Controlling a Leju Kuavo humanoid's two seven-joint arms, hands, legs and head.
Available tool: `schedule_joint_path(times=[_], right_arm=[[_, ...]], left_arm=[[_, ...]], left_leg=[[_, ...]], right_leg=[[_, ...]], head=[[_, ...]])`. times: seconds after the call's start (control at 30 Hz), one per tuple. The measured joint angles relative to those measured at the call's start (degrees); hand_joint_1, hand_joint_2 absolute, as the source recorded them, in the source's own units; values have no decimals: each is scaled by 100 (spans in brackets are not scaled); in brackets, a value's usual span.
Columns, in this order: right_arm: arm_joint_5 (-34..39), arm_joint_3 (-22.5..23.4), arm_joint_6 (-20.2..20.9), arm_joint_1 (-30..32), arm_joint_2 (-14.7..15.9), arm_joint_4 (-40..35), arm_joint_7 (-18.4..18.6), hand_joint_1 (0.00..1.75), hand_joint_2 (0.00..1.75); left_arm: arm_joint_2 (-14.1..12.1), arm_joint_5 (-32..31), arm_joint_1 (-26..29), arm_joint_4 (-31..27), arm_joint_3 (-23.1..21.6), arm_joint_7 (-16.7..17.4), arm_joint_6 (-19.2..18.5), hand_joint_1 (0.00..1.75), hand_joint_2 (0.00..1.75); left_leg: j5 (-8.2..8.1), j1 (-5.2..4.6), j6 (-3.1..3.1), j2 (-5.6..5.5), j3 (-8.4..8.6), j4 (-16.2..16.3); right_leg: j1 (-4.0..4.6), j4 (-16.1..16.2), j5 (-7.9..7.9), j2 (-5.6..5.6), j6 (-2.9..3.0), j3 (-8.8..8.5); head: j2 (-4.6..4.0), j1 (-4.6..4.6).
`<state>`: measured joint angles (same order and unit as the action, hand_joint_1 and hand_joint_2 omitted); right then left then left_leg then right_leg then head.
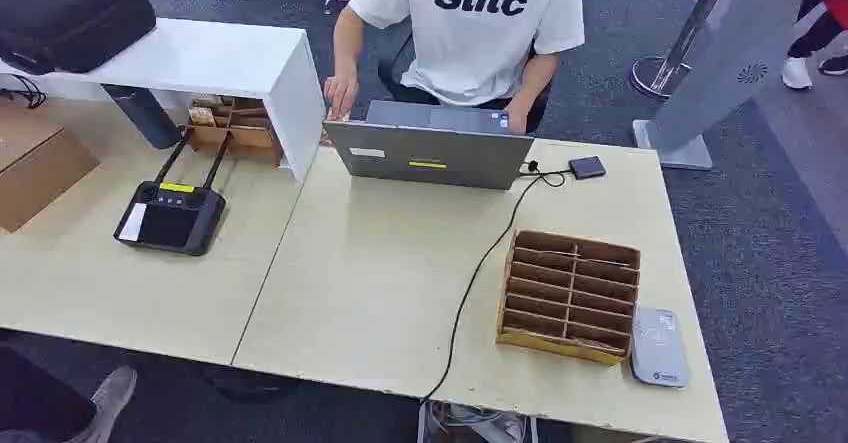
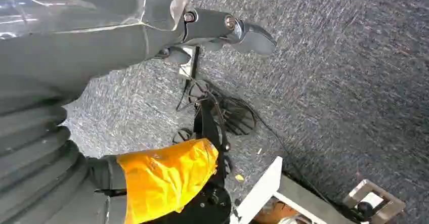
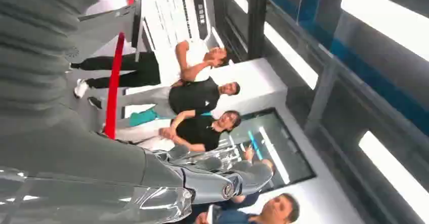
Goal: Pass the card to the sensor for recognition and then transmit it.
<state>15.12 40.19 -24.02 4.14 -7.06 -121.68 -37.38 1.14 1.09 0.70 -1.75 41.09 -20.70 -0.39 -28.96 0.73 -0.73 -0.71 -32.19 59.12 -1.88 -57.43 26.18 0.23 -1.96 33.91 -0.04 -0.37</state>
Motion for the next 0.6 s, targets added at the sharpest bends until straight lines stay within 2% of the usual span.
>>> schedule_joint_path(times=[0.13,0.23,0.37,0.6], right_arm=[[-504,-309,11,57,174,-24,30,0,175],[-1027,-611,235,172,395,-13,277,0,175],[-2238,-1310,398,371,984,136,673,0,175],[-3348,-2327,470,423,1798,422,1163,0,175]], left_arm=[[24,129,1,0,-135,28,-17,0,175],[31,256,3,0,-225,74,-24,0,175],[28,448,5,0,-350,140,-48,0,175],[26,669,-4,0,-559,232,-98,0,175]], left_leg=[[0,0,0,-1,-1,0],[0,0,0,0,-2,0],[0,0,0,0,-2,0],[0,0,0,-7,-2,0]], right_leg=[[0,0,0,-1,0,-1],[0,0,0,-1,0,-1],[0,0,0,-1,0,0],[0,0,-1,-4,-1,-1]], head=[[0,2],[0,0],[0,2],[0,0]])
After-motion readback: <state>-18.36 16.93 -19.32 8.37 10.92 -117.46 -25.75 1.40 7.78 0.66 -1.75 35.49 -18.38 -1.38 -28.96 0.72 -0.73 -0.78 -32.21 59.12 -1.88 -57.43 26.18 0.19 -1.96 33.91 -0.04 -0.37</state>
